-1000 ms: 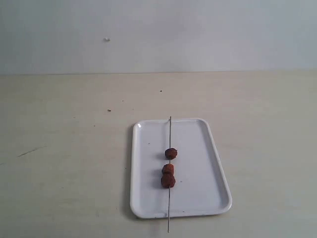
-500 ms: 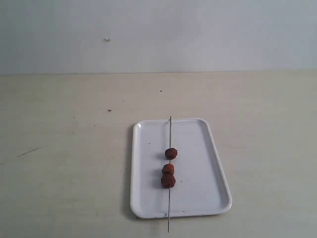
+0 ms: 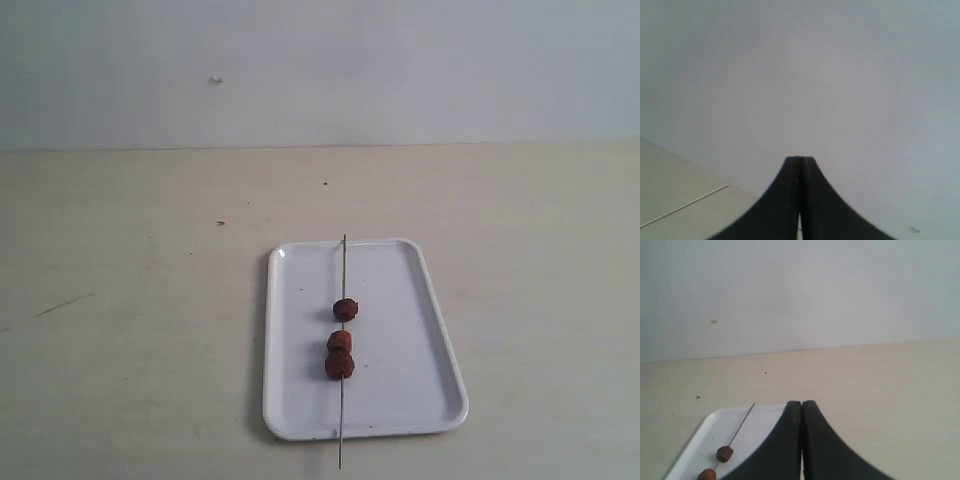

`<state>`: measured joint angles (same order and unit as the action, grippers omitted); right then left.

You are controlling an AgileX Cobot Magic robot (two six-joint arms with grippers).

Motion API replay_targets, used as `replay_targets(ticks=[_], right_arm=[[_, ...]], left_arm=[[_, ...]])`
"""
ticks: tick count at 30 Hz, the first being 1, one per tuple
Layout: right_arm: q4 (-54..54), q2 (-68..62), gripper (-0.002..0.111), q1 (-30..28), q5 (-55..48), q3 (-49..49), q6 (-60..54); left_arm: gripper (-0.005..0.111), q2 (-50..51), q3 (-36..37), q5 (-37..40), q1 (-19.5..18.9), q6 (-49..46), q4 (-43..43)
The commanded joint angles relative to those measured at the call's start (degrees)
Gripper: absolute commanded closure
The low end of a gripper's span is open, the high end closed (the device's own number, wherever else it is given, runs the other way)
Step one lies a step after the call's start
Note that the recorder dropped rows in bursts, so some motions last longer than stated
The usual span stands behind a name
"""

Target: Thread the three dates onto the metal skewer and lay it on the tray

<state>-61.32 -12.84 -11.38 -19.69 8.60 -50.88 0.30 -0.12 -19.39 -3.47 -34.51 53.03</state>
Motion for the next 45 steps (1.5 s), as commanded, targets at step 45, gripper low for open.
replay_targets(ticks=[45], right_arm=[[-0.19,0.17,0.108,0.01,-0.07,-0.21,-0.01]], left_arm=[[0.107,-0.30,0.12,17.59,-1.46,0.46,-41.78]])
